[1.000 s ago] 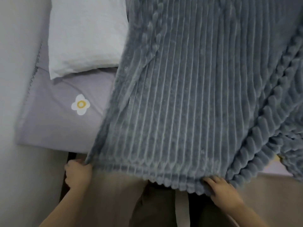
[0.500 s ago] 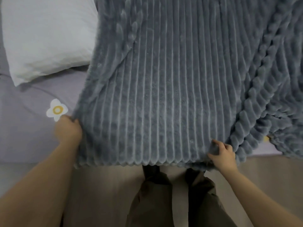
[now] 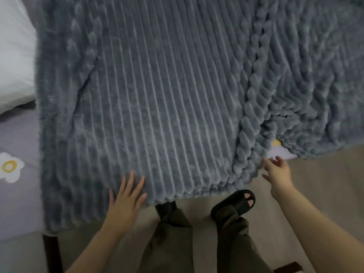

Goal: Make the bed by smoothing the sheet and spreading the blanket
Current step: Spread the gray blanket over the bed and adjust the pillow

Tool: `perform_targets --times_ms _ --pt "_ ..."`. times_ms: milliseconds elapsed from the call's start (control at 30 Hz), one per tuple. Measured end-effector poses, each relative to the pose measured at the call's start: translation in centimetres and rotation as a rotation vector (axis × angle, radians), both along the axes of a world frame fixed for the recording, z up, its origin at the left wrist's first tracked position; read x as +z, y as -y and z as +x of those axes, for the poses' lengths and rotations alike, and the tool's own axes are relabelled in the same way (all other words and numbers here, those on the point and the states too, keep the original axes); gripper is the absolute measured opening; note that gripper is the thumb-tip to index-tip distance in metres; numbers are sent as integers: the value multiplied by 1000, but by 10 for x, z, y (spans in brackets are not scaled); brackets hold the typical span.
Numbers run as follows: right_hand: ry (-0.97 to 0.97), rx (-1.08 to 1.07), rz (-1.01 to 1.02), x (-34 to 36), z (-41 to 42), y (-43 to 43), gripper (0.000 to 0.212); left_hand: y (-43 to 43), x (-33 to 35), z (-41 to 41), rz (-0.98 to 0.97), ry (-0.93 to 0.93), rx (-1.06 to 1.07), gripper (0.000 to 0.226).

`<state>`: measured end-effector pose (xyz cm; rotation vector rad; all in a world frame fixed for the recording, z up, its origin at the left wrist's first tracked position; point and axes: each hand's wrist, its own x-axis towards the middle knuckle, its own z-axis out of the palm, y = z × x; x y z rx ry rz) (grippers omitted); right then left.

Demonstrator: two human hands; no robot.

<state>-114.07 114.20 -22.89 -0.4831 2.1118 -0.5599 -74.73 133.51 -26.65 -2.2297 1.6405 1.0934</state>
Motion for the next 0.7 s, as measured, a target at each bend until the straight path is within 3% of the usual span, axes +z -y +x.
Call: perform_targets --times_ms 67,200,333,467,567,700 --pt "221 -135 0 -1 -15 12 68 -4 -7 -32 152 79 112 68" --pt "448 -187 -23 1 -36 41 37 20 10 -90 229 179 323 87" --pt "614 -466 -161 11 -57 81 17 47 27 -154 5 50 131 71" --pt "719 -759 -193 19 -89 113 29 79 39 -217 -181 -171 -106 62" --pt "760 -692 -144 30 -120 127 44 101 40 -261 -223 -182 -247 64" --pt "739 -458 -361 47 -190 122 32 125 34 -311 -175 -198 -203 76"
